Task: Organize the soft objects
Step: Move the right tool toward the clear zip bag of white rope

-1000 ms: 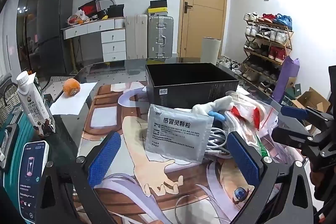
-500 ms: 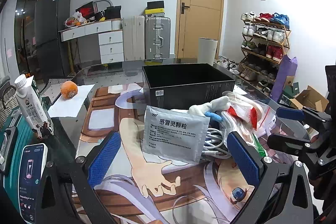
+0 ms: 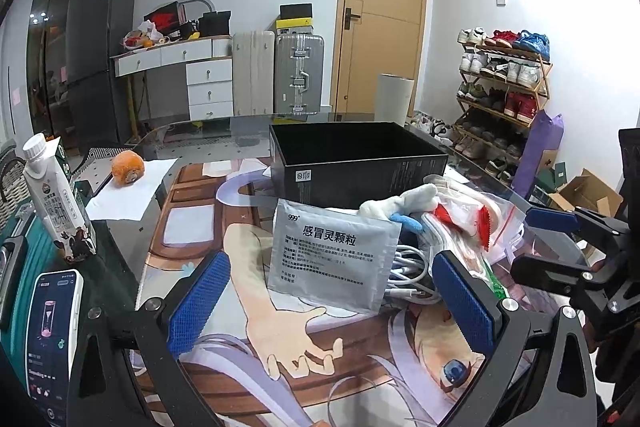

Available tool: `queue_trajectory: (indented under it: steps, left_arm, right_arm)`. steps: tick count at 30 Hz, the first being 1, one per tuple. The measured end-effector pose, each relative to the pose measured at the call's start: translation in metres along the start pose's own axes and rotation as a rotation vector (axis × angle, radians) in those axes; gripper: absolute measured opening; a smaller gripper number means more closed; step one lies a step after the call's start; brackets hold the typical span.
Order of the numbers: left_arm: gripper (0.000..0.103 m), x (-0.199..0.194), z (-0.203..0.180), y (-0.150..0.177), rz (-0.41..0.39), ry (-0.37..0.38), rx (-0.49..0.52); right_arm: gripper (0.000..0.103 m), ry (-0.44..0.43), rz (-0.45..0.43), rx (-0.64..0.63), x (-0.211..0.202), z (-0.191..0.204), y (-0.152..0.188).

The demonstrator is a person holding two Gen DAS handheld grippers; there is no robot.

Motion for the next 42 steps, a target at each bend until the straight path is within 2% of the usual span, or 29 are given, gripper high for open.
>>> queue_trajectory:
  steps: [8,12,15,21,26,42]
  left_arm:
    - [0.103,0.001,0.009,-0.004,-0.007,0.001,-0.045]
    - [0.103,0.003,0.006,-0.003,0.014,0.015,-0.022]
    - [0.103,0.004,0.002,-0.002,0.015,0.017,0.008]
    - [0.103,0.002,0.001,-0.003,-0.009,0.026,-0.005]
    - [0.103,0.003,0.005,-0.003,0.006,0.065,-0.056]
    - [0.103,0.006,-0.007,-0.008,0.023,0.012,0.05]
  right_arm:
    - [0.103,-0.026,0.002,0.02,0.001,-0.002,0.0]
    - [0.103,-0.034,0.003,0.023,0.001,-0.003,0.001]
    - [0.103,-0.022,-0.003,0.019,0.001,-0.002,0.0]
    - [0.103,-0.012,-0.004,0.03,0.0,-0.005,0.0]
    - [0.103,0.003,0.001,0.023,-0.001,-0.007,-0.001]
    - [0.103,0.029,-0.015,-0.006,-0.007,-0.017,-0.018]
Point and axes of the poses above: each gripper's, at about its wrist camera, not at the fingertips, and x roughly the way its jaws point, z to its left, y to its underside, the point moved 3 cm from there along x, roughly the way its jaws point, and after that the axes turned 6 degrees about -x, right-handed, at the moved point
